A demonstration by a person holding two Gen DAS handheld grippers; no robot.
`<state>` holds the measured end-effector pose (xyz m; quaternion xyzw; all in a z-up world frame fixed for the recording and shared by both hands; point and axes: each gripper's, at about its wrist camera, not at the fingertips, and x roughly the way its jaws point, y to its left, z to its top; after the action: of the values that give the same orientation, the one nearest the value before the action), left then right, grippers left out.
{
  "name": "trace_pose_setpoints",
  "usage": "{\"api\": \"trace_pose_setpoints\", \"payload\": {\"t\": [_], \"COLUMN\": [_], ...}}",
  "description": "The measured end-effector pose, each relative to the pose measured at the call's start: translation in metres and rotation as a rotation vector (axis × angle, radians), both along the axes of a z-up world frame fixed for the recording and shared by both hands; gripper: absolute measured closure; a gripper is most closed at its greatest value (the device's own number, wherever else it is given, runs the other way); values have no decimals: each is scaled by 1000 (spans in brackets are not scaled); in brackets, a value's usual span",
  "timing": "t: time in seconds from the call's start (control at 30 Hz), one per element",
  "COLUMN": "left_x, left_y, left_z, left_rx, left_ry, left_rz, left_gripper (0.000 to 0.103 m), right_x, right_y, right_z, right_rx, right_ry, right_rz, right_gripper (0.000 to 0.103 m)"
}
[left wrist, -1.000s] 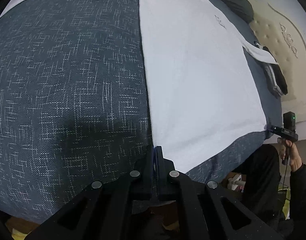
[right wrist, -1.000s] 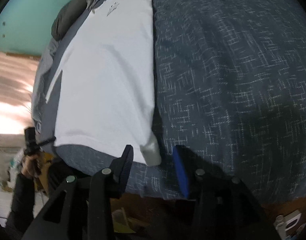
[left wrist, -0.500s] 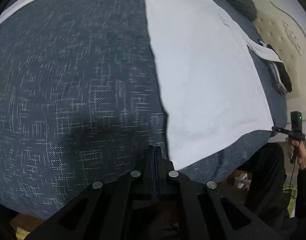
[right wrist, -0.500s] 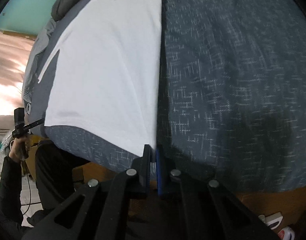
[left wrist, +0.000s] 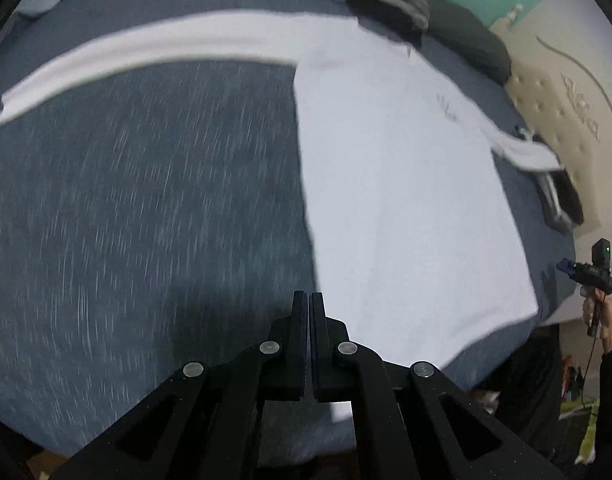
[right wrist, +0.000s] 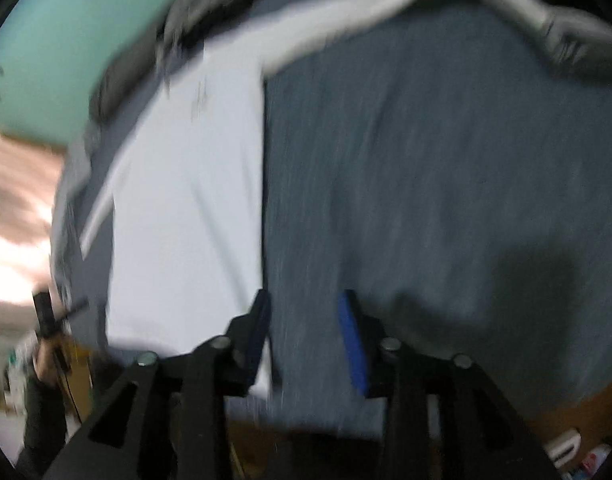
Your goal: Fold clothes
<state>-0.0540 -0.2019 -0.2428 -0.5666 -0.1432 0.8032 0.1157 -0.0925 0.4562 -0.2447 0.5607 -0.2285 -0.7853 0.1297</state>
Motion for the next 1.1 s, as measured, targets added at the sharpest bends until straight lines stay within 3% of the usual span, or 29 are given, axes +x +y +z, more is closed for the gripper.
{"api": "trace_pose_setpoints", "payload": {"t": [0.2,0.23,0.3,0.43,0.67,0.83,1.1], "left_x": [-42,-50,-67,-98,-135,-146,-149], "left_y": [3,8,14,36,77,96,103], "left_z": [17,15,7,-13,-38,-45,-46], "left_rx": [22,35,59,72,131,109,110], "left_ry": [85,99,116,122,132,147,178], "left_rz": [37,51,86,83,89,68,63], "left_gripper": [100,98,85,85,80,77,72], "right_x": [-66,-77,-97,-130,-178,-206,-245], "right_y": [64,74,92,118,158,193,211], "right_z": [46,51,57,60,66,72,55], "right_rx": [26,38,87,107,166,193,226], "right_ry": [208,231,265,310,339,336,260], "right_rz": [-213,-241,-271,-378,-490,-572,-581], "right_gripper": [55,49,48,48,46,46,46]}}
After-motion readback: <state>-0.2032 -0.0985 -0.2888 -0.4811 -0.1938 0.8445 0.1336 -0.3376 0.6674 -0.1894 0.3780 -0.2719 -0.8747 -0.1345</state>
